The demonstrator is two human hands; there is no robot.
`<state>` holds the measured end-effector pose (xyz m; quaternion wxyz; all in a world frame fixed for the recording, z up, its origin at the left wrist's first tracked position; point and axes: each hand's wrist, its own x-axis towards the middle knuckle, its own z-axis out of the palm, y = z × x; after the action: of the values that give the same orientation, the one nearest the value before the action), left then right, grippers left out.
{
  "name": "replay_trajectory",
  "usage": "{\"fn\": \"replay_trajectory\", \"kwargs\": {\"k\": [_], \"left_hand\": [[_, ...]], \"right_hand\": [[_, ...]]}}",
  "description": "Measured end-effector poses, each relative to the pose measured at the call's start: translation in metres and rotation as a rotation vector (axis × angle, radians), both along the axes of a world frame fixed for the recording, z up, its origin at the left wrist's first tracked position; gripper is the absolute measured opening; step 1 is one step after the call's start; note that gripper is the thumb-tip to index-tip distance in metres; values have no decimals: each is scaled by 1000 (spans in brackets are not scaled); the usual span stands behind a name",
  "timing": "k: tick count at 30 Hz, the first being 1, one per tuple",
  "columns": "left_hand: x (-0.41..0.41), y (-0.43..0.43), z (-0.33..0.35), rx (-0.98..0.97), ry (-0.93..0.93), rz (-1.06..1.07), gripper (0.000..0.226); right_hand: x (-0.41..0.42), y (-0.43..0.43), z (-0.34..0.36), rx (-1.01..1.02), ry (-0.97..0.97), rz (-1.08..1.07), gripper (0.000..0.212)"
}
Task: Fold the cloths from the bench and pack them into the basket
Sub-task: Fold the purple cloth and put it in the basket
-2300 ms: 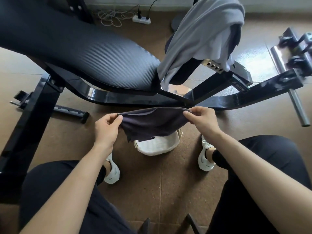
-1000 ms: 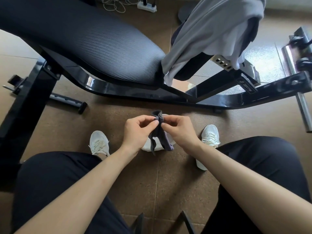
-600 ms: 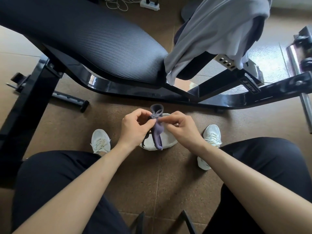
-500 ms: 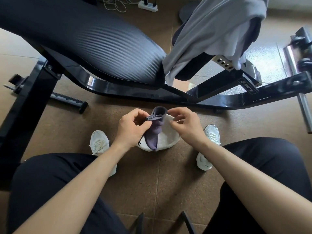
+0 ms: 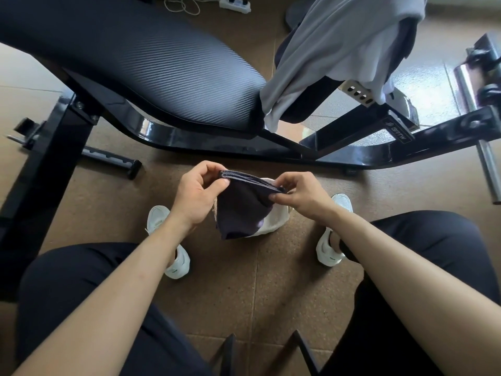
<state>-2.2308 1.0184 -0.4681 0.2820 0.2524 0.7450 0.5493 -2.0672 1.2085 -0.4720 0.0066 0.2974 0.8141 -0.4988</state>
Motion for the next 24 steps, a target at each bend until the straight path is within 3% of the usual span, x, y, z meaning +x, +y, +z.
{"fn": "replay_trajectory", "kwargs": {"k": [5, 9, 15, 19, 24], "left_hand": [[-2, -1, -6, -119, 105, 71, 18], [-1, 0, -7, -170, 118, 65, 14], [4, 2, 1, -74, 75, -81, 22], [13, 7, 6, -27, 57, -184, 22], [11, 6, 6, 4, -12, -153, 22]], "right_hand": [[2, 1, 9, 50, 146, -86, 14], [2, -3, 8, 8, 107, -32, 14], [2, 0, 16, 166, 17, 91, 32], [-4, -15, 22, 171, 78, 145, 34], [-7, -32, 24, 173, 157, 217, 42]]}}
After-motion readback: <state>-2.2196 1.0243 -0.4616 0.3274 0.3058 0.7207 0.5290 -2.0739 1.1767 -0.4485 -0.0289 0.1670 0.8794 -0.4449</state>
